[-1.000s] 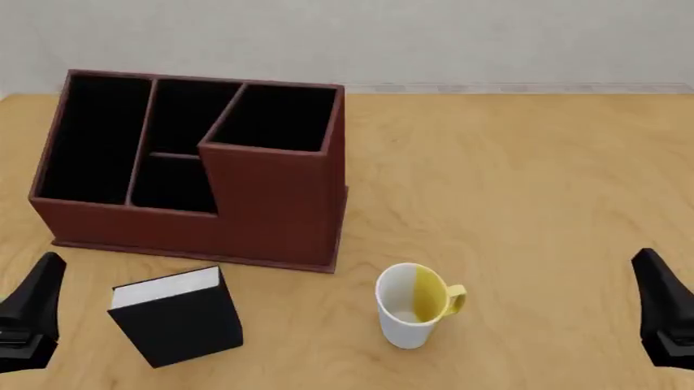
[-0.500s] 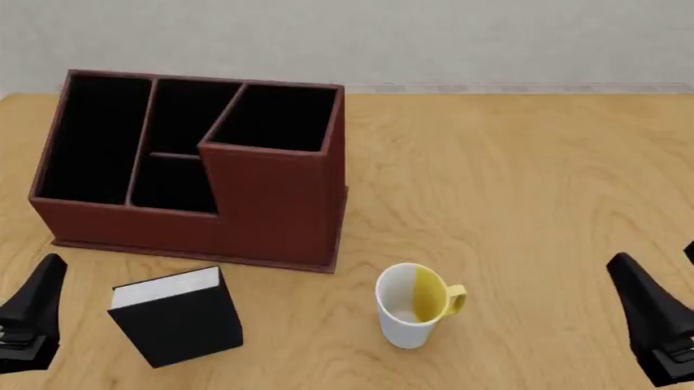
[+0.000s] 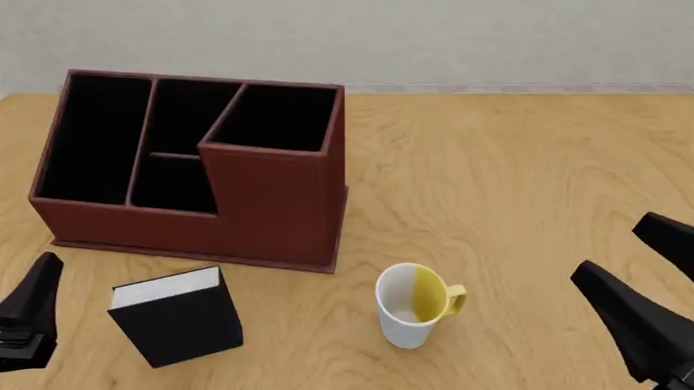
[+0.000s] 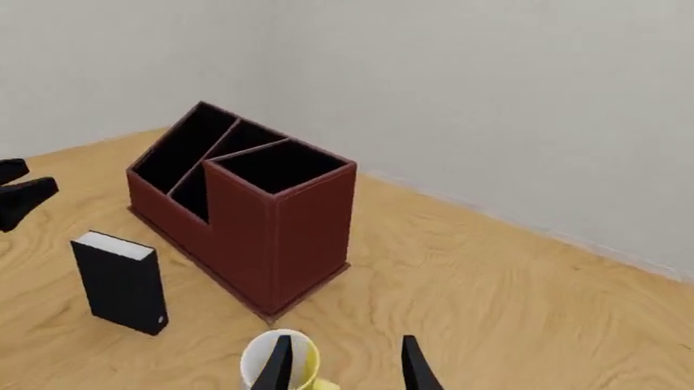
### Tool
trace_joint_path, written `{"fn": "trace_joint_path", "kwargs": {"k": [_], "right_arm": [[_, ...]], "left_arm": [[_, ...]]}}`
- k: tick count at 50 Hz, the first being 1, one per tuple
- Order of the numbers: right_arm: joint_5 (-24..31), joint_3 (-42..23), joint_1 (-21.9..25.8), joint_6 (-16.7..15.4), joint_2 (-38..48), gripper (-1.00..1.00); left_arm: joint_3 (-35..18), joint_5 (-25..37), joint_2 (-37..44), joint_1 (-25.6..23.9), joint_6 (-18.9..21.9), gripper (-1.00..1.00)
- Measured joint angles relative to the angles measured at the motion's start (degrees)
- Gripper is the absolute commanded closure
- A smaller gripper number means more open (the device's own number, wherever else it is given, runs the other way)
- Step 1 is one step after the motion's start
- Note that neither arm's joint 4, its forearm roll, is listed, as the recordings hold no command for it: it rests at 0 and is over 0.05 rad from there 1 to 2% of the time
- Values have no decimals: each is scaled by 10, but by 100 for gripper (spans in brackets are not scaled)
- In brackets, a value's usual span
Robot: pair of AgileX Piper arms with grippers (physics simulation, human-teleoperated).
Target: Pick up the book and place it in the right compartment of the caddy.
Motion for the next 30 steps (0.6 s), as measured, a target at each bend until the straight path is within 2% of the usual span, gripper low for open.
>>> {"fn": "trace_joint_path", "kwargs": {"k": [5, 16, 30], "right_arm": [[-20, -10, 40, -17, 43, -100], [-66, -30, 129, -25, 136, -100], [-95, -68, 234, -3, 222, -100]], "left_arm": [[0, -1, 0, 3, 1, -100], [-1, -2, 0, 11, 1, -100], [-2, -2, 0, 14, 4, -100]]}}
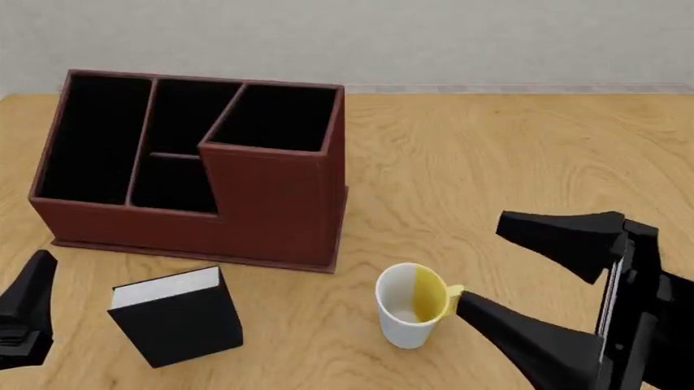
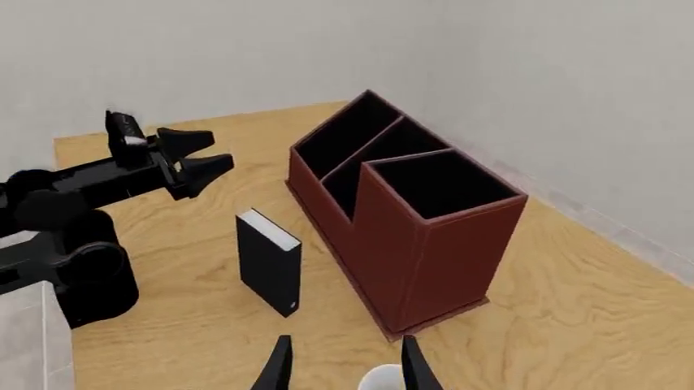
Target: Pick up the book and place it in the right compartment of the caddy.
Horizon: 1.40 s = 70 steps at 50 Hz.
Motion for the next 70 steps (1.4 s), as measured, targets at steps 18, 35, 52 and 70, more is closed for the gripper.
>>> {"fn": "trace_joint_path", "kwargs": {"k": [18, 35, 52, 70], "right_arm": [[-10, -52, 105, 14, 96, -100], [-16, -95, 141, 0, 197, -100], [-26, -127, 142, -8, 282, -100], [-43, -165, 139, -11, 367, -100]], "left_arm": [[0, -2, 0, 5, 5, -100], [-4, -1, 0, 14, 3, -100], [-7, 2, 0, 17, 4, -100], [-5, 2, 0, 26, 4, -100]]}}
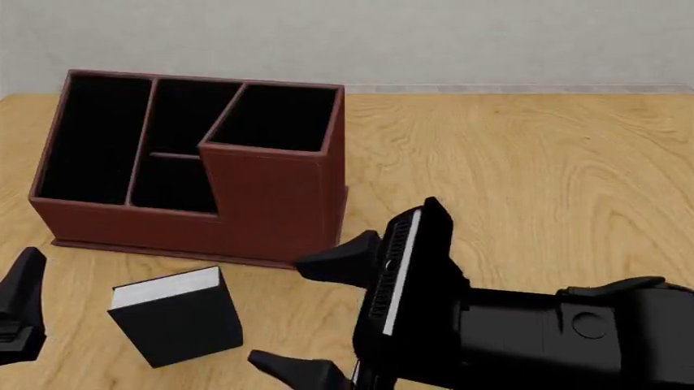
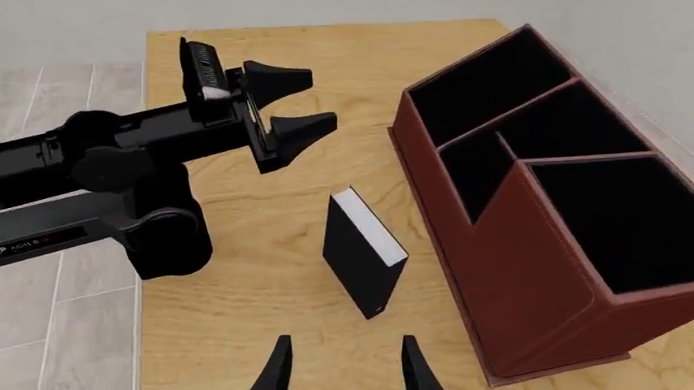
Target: Pick up the book and place it in the right compartment of the caddy.
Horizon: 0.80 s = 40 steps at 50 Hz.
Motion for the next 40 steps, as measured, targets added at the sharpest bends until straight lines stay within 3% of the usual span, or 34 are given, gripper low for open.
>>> {"fn": "trace_joint_path", "kwargs": {"k": [40], "right_arm": [[-23, -84, -17, -10, 141, -100]], "left_arm": [[7, -1, 0, 32, -7, -100]]}}
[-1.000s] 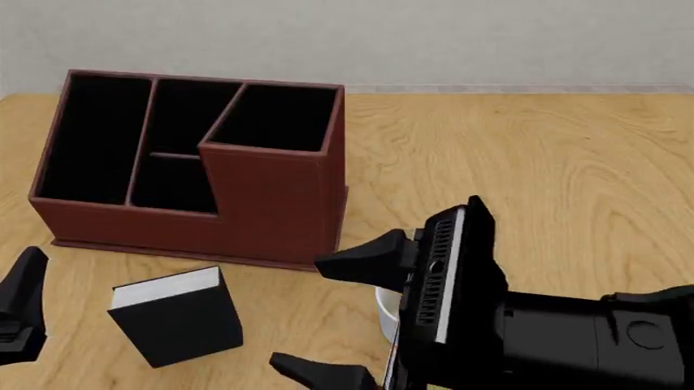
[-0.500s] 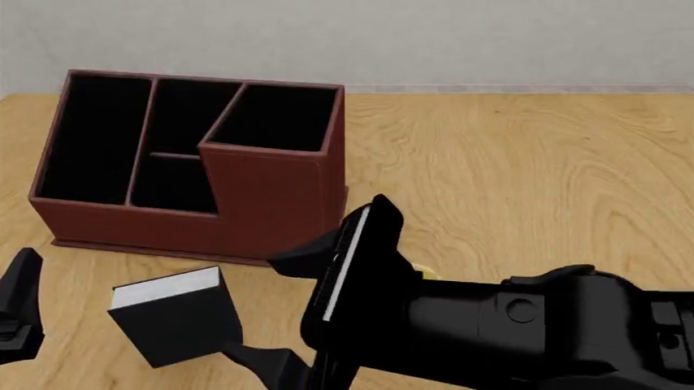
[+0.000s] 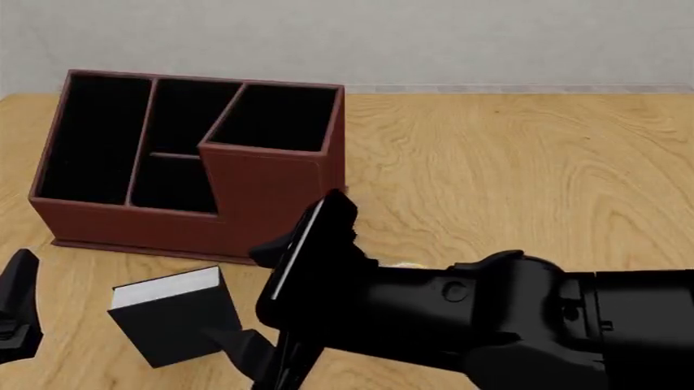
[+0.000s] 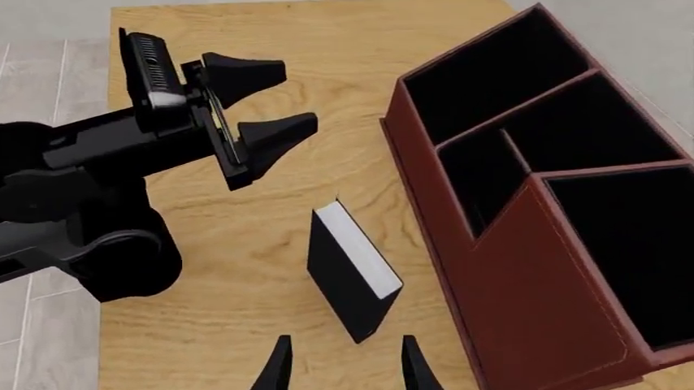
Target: Pick up the book and place it in the right compartment of the caddy.
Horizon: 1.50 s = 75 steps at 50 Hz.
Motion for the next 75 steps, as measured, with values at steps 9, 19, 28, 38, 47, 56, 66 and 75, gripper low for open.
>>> {"fn": "trace_joint_path", "kwargs": {"k": [9, 19, 28, 38, 47, 56, 66, 75], "right_arm": [[-3, -13, -2, 0, 22, -100], [-9, -31, -7, -1, 49, -100], [-16, -47, -14, -1, 75, -100], [-21, -66, -23, -1, 103, -100], [-27, -79, -26, 1, 129, -100], [-31, -92, -26, 1, 152, -100], [-32, -110, -30, -2, 179, -100], [-29, -130, -35, -5, 201, -100]], "left_arm": [[0, 0, 0, 5, 0, -100], [1, 2, 0, 11, 1, -100], [1, 4, 0, 17, 2, -100], [1, 7, 0, 22, 4, -100], [1, 9, 0, 27, 5, -100], [1, 12, 0, 32, 6, -100], [1, 15, 0, 37, 6, -100], [1, 18, 0, 42, 6, -100]]}}
